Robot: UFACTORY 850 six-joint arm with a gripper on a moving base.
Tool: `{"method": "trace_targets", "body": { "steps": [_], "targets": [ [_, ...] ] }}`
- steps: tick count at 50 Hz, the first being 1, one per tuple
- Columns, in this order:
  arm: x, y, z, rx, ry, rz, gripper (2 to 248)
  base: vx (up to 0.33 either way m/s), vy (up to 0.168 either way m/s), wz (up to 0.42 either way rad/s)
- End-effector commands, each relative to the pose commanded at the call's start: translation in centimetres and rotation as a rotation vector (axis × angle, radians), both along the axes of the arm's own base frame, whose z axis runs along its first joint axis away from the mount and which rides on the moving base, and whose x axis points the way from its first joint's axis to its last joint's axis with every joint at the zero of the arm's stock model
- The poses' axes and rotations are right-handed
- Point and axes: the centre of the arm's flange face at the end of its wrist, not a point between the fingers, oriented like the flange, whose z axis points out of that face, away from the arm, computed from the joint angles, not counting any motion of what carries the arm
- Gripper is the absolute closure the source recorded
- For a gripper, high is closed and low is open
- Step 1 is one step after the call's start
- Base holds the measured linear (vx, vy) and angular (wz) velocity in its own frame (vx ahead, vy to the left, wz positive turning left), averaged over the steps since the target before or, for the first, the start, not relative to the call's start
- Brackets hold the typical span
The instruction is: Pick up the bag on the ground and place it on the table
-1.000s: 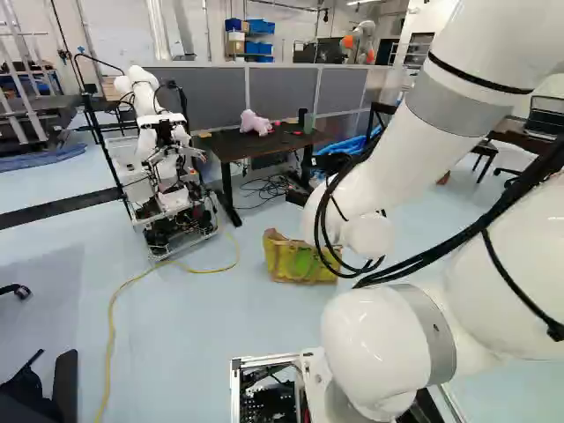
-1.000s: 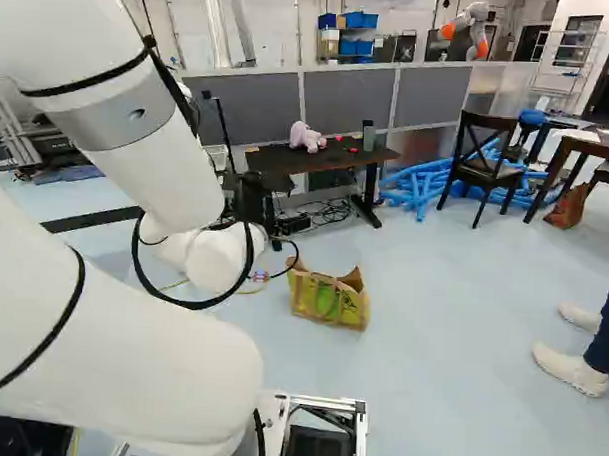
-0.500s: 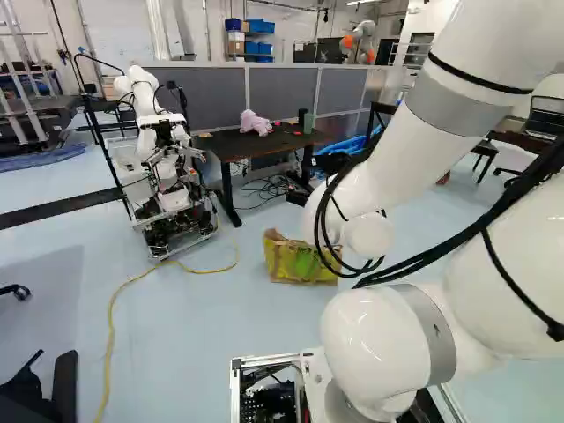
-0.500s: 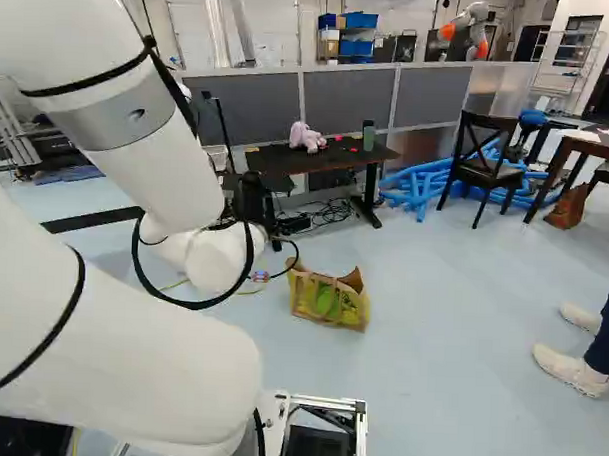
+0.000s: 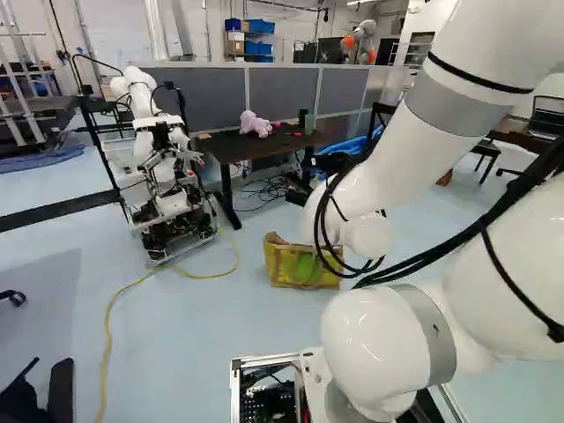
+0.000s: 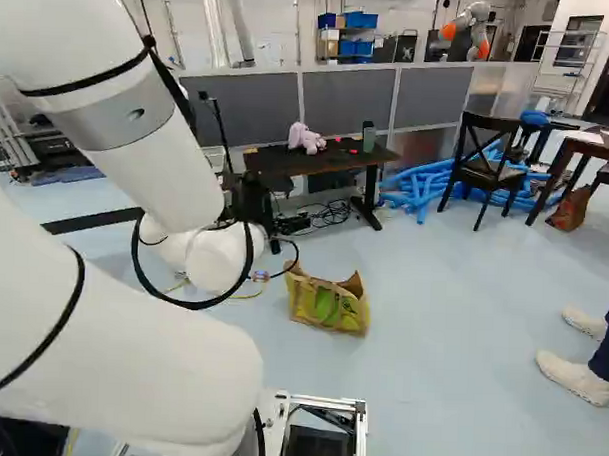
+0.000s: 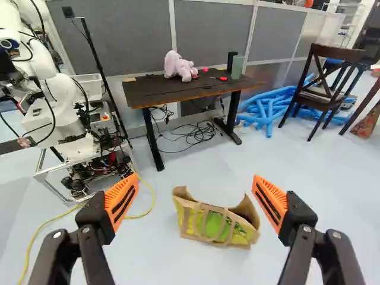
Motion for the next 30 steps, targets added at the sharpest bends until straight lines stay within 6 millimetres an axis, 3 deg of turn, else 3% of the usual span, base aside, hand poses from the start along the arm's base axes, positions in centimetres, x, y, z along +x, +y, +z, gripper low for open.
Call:
{"method": "trace_targets", "body": {
  "steps": [30],
  "targets": [
    [0.0,0.0,0.0,0.0,0.0,0.0,3,0.104,-0.036,-0.188]
  ]
}}
